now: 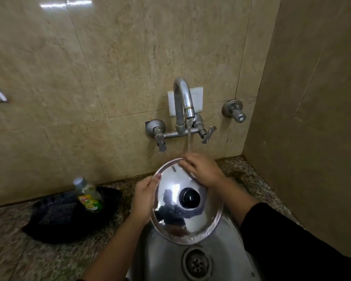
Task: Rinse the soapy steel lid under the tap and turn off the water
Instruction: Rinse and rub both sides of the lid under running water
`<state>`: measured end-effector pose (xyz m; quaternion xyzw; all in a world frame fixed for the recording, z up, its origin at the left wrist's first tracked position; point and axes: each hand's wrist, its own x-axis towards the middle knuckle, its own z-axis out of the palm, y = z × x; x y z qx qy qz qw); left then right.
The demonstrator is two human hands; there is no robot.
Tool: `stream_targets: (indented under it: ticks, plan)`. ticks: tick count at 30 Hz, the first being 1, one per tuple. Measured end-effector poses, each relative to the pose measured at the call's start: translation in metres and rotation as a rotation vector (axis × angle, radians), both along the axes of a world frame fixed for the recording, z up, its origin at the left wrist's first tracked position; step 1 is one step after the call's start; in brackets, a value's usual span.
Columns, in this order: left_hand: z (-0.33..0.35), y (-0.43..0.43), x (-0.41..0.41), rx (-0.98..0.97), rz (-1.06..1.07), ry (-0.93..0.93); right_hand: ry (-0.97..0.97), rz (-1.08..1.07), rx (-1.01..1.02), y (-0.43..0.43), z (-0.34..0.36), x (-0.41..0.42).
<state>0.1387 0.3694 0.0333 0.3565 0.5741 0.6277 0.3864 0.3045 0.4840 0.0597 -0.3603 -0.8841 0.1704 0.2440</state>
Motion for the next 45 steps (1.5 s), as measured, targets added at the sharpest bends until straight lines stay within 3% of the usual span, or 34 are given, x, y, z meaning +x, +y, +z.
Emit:
stream_targets:
  ticks: [3,9,11,14,16,18,21,23,25,28,30,34,37,42,45]
  plan:
    - [0.003,-0.003,-0.009,0.01,0.05,-0.111,0.078,-0.232,-0.02,0.01,-0.017,0.019]
    - [0.015,0.002,0.006,-0.001,0.031,0.102,-0.029,-0.058,0.231,-0.013,0.01,-0.024]
    - [0.015,0.0,0.01,0.012,0.105,0.063,0.071,-0.188,0.091,-0.008,0.005,-0.017]
    - [0.003,-0.009,0.012,0.064,0.249,-0.183,0.339,-0.516,-0.337,-0.002,-0.007,0.001]
    - [-0.001,-0.013,0.008,0.02,0.18,-0.235,0.351,-0.576,-0.349,-0.002,-0.01,0.006]
    - [0.006,-0.01,0.0,-0.056,-0.002,-0.14,0.262,-0.512,-0.244,-0.002,-0.004,0.006]
    - [0.025,0.004,-0.005,-0.157,-0.181,0.078,0.086,-0.21,-0.16,-0.005,0.013,-0.005]
    - [0.03,0.01,-0.003,-0.162,-0.212,0.112,-0.024,-0.06,-0.047,-0.008,0.02,-0.016]
    - [0.026,0.008,-0.001,-0.129,-0.157,0.083,0.013,-0.003,-0.011,-0.006,0.019,-0.015]
    - [0.014,-0.001,-0.003,-0.089,-0.04,-0.06,0.222,-0.208,-0.2,0.002,0.007,0.004]
    - [0.011,-0.002,-0.006,-0.138,-0.071,-0.146,0.237,-0.313,-0.236,0.003,0.002,0.011]
    - [0.023,0.004,-0.007,-0.202,-0.188,-0.061,0.122,-0.191,-0.118,-0.008,0.01,-0.005]
    - [0.026,0.003,-0.003,-0.151,-0.122,-0.036,0.139,-0.17,0.053,-0.007,0.006,-0.005]
    - [0.011,0.002,-0.008,-0.178,0.114,-0.173,0.146,-0.422,0.046,-0.016,-0.051,0.019]
    - [0.009,0.003,-0.005,-0.233,0.158,-0.166,0.061,-0.196,0.17,-0.043,-0.07,0.018]
